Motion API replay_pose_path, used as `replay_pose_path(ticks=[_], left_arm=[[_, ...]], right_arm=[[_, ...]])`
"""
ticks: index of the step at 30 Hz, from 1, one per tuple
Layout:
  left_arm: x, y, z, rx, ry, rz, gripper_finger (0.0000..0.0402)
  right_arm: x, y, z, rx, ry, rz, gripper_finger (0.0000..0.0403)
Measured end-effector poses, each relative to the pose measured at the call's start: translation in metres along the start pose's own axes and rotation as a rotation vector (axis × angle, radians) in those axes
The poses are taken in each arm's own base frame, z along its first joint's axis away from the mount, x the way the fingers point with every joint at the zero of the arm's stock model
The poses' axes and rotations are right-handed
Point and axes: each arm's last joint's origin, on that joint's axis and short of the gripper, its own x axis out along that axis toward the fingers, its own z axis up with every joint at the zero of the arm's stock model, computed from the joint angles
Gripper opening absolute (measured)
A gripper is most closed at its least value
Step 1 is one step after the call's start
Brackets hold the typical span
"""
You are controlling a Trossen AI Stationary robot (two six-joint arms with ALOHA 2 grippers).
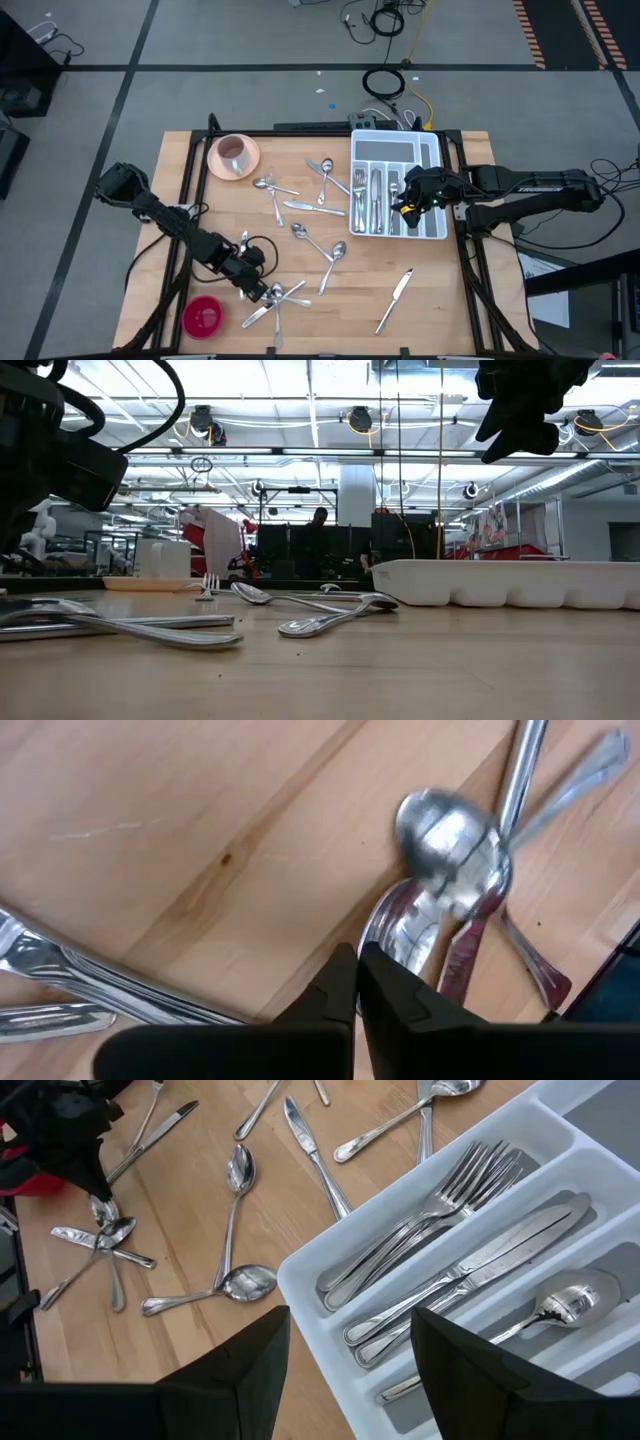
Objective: Sort silverware
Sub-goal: Put the silver spoon into the white silverware tray
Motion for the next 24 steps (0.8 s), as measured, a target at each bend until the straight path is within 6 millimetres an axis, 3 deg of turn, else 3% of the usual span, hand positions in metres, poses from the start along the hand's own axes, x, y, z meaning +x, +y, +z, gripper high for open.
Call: replay_pose_path(ticks=[11,24], left_arm=[[-0.002,0.005,-0.001,-0.085,0.02,0.06,0.0003],[-0.01,0.026,-0.004,-0.15,0.009,0.306,0.0]], right_arm=[[0.0,0.0,0.0,-0.001,0.0,0.0,0.0201],[0.0,0.0,0.0,-0.004,0.0,0.0,0.0201]])
